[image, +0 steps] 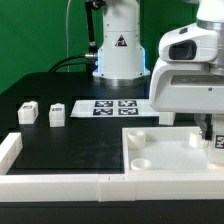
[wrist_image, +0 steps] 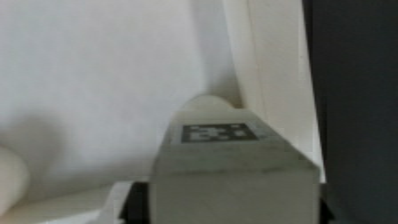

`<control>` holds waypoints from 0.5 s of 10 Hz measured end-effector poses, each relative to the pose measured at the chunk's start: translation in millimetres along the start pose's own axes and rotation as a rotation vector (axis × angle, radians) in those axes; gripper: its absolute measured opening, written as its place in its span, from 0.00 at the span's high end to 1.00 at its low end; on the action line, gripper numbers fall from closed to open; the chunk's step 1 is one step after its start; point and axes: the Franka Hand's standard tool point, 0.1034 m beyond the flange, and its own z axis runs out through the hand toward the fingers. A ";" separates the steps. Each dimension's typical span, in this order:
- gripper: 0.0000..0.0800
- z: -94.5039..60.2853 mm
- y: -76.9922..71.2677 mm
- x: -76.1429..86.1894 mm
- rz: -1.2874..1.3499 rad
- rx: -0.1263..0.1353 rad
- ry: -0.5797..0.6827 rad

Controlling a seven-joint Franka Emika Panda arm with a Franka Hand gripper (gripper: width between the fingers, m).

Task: Assemble one leg

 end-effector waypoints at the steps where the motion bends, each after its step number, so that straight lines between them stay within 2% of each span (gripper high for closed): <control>1: 0.64 -0.1 -0.3 -0.1 0.174 -0.001 0.001; 2: 0.64 -0.2 -0.4 -0.1 0.346 -0.005 0.005; 3: 0.64 -0.2 -0.3 0.1 0.390 -0.003 0.004; 5: 0.64 -0.1 0.3 0.7 0.576 0.011 -0.008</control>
Offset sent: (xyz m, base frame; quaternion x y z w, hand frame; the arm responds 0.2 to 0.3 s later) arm 0.0053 -0.0034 -0.0016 0.0056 -0.0051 0.1506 0.9886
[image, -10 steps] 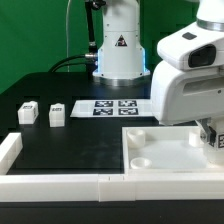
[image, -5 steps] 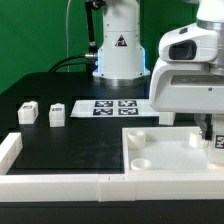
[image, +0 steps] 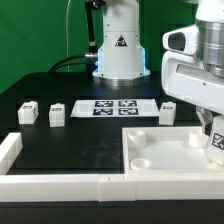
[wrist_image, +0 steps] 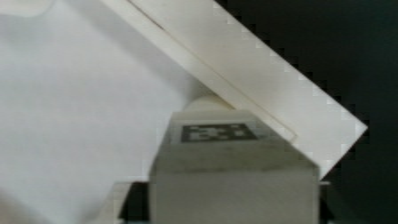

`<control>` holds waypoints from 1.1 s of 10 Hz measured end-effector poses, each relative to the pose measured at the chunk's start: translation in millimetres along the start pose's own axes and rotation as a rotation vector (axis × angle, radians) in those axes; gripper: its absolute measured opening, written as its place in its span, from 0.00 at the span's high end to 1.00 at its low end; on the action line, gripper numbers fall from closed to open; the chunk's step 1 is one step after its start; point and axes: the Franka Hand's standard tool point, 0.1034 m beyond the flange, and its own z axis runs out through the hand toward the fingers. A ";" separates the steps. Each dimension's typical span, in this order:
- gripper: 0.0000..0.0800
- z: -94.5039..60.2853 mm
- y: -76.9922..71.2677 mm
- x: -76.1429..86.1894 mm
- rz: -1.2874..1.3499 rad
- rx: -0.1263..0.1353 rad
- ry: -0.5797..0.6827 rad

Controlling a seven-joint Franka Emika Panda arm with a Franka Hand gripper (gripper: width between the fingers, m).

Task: Assemble one leg

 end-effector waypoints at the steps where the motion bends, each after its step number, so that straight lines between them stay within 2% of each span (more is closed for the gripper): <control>1: 0.64 0.0 0.0 0.0 0.095 0.000 0.000; 3: 0.64 0.0 0.1 0.1 0.045 0.000 0.000; 4: 0.41 0.0 -0.2 -0.5 0.044 0.001 -0.001; 5: 0.26 0.0 -1.2 -2.6 0.007 0.001 -0.002; 6: 0.26 0.0 -1.1 -2.5 -0.154 0.000 0.000; 7: 0.20 0.0 -1.2 -2.6 -0.301 0.000 0.000; 11: 0.19 2.2 -0.7 -7.7 -0.816 -0.011 0.004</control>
Offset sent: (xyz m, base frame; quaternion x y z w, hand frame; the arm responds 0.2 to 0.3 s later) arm 0.0000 0.0000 0.0000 0.0000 0.0000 0.0000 1.0000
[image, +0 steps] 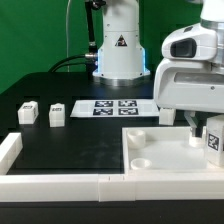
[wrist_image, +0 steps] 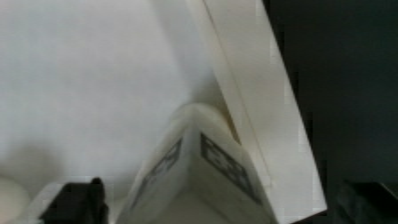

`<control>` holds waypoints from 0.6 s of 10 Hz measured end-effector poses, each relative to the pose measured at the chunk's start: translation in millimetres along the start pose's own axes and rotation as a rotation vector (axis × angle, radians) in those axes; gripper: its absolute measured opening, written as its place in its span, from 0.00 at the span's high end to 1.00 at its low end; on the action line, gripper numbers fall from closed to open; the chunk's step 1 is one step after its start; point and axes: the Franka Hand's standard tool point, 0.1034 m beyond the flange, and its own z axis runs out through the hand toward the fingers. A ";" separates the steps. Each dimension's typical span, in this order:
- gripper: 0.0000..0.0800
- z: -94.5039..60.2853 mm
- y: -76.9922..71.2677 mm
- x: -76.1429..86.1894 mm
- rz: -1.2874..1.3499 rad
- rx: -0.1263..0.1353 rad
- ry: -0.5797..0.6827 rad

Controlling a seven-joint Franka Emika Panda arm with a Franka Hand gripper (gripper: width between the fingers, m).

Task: Assemble one leg

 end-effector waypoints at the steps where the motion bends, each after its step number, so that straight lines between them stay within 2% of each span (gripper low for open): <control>1: 0.19 1.0 0.3 -0.4 -0.122 -0.001 -0.002; 4: 0.19 -0.2 5.1 2.2 -0.459 -0.015 0.000; 5: 0.19 -0.2 5.9 2.4 -0.479 -0.015 0.000; 6: 0.35 -0.2 5.9 2.4 -0.478 -0.015 0.000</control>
Offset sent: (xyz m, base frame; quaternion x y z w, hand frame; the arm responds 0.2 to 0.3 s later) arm 0.0052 -0.0032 0.0036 -0.0021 -0.0006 -0.2841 0.9588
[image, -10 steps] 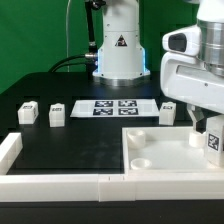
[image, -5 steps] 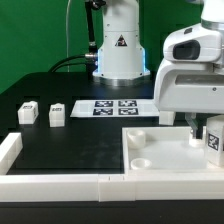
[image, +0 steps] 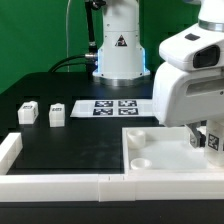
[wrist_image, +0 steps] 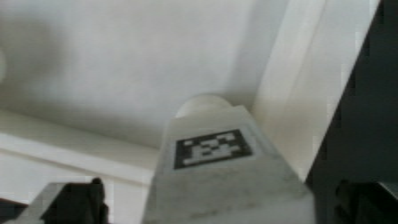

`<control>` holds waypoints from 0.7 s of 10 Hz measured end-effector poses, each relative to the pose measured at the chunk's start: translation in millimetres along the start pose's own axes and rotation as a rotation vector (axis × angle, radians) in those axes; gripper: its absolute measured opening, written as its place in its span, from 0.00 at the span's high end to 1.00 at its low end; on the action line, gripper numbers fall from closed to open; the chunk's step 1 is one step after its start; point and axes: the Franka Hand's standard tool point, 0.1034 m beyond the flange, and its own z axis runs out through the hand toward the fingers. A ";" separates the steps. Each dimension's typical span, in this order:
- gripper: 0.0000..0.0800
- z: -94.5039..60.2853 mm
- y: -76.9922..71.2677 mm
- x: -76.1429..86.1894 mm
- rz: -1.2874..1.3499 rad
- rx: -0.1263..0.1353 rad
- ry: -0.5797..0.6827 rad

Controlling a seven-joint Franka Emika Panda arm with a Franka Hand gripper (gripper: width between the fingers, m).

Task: Assemble one leg

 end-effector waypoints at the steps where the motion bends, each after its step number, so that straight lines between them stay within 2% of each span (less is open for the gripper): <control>1: 0.35 0.0 0.1 0.0 0.000 0.000 0.000; 2: 0.52 0.0 0.2 0.0 0.000 0.000 0.000; 3: 0.64 0.0 0.1 0.0 0.006 0.000 0.000; 5: 0.64 0.0 0.0 0.7 0.104 -0.002 0.004; 7: 0.64 0.3 0.7 1.7 0.423 -0.001 0.027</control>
Offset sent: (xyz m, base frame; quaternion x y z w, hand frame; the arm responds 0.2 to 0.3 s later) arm 0.0000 0.0000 0.0000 0.0000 0.0000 0.0899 0.9960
